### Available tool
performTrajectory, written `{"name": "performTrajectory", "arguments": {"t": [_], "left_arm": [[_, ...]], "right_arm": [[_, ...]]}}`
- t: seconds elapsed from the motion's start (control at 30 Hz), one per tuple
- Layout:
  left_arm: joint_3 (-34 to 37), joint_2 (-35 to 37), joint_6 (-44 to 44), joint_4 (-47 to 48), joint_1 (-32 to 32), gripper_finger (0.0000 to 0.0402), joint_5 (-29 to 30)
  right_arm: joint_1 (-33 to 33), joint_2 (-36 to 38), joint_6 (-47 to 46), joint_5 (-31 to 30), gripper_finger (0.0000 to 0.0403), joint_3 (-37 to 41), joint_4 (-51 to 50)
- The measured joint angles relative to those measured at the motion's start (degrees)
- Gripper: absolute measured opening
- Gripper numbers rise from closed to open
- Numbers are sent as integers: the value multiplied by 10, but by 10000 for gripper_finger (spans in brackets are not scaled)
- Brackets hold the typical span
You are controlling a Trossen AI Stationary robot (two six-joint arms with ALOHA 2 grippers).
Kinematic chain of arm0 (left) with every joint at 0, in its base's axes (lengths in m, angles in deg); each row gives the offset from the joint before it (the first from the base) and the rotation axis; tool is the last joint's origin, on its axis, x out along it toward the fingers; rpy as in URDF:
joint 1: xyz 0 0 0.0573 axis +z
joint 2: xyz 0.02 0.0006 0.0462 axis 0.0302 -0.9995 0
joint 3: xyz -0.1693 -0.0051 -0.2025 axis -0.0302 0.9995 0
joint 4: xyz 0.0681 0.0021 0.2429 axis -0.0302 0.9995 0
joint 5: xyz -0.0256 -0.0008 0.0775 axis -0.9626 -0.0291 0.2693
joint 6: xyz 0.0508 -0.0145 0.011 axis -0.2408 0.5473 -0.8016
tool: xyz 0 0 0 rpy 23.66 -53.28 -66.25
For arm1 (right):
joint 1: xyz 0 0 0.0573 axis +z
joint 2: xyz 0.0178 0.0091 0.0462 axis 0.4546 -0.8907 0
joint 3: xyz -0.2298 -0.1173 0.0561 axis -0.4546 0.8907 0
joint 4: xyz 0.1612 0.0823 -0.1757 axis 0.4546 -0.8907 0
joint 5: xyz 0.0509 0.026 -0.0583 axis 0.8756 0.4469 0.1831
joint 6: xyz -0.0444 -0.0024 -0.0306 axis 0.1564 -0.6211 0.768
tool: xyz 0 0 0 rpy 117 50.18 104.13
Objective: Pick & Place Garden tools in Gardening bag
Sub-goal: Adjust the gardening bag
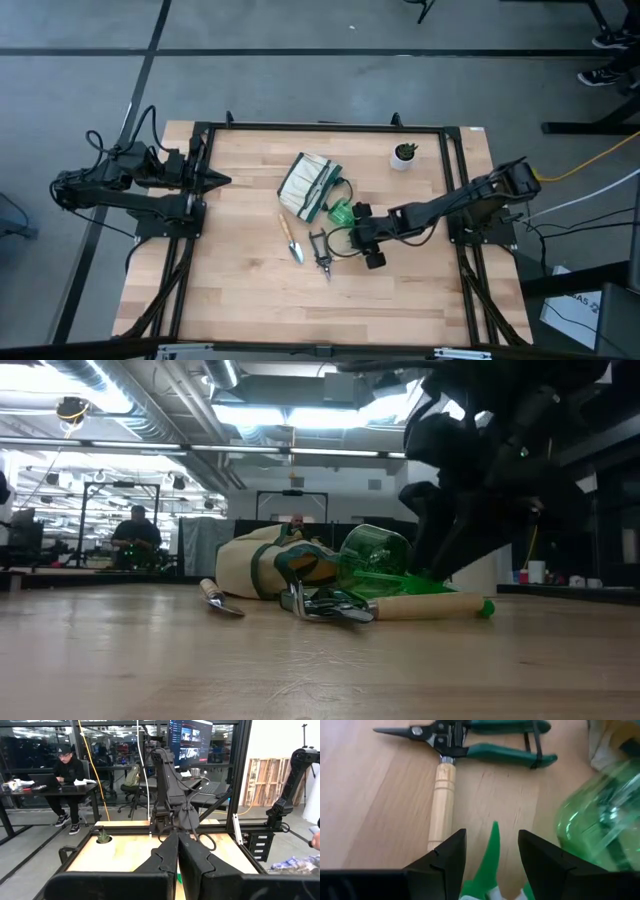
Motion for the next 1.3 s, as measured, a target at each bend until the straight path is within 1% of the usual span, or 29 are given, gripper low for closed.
{"name": "performTrajectory", "arguments": {"t": [0.1, 0.3, 0.7, 0.83, 0.97, 1.13, 1.3], "left_arm": [[0, 0, 0, 0, 0, 6, 0], [0, 0, 0, 0, 0, 6, 0], [0, 0, 0, 0, 0, 6, 0], [0, 0, 0, 0, 0, 6, 0], [0, 0, 0, 0, 0, 6, 0], [0, 0, 0, 0, 0, 6, 0], [0, 0, 0, 0, 0, 6, 0]], "right_arm": [[0, -10, -26, 0, 185, 0, 3], [0, -27, -30, 0, 185, 0, 3], [0, -27, -58, 0, 185, 0, 23], [0, -27, -27, 0, 185, -5, 68], [-1, -26, 18, 0, 185, -36, 124], [-16, -26, 77, -4, 185, -82, 136], [-47, -26, 117, -79, 185, -101, 141]]}}
